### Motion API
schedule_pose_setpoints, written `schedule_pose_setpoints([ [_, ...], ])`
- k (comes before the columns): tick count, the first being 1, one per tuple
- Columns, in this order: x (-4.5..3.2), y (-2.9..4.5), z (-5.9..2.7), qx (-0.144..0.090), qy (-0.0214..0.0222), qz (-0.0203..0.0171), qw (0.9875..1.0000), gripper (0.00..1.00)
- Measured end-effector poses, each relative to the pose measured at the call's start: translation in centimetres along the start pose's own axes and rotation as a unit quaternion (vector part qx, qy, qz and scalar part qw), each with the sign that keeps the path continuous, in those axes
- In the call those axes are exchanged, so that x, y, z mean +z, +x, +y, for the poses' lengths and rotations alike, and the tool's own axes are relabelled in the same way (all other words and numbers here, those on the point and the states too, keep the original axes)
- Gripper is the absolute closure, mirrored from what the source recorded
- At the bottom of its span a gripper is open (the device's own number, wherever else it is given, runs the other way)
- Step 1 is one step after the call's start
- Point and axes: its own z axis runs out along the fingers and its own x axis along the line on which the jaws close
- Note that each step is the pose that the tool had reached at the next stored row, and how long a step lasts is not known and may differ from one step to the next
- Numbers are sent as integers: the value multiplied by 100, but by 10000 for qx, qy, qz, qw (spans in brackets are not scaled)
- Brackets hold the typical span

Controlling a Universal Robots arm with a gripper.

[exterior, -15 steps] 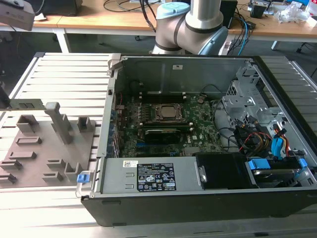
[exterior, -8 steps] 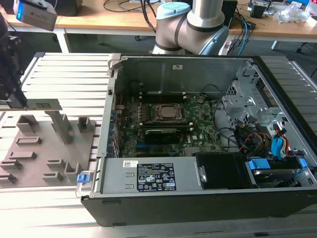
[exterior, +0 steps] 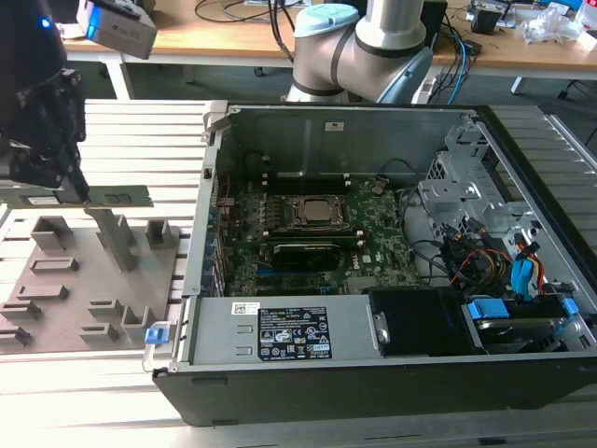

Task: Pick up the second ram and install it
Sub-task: 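Pick up the second ram and move it above second insertion slot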

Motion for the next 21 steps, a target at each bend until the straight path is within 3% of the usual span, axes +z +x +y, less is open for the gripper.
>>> schedule_pose_setpoints([
  [1, -4, -9, -92, -1, 0, 0, 10000, 86],
  [4, -8, -22, -195, 0, 0, 0, 10000, 86],
  [9, -20, -54, -495, 0, -1, 0, 10000, 86],
  [12, -24, -64, -597, 0, -2, 0, 10000, 86],
  [14, -30, -86, -749, 0, -3, 1, 10000, 86],
  [21, -39, -125, -1001, 0, -5, 1, 10000, 86],
])
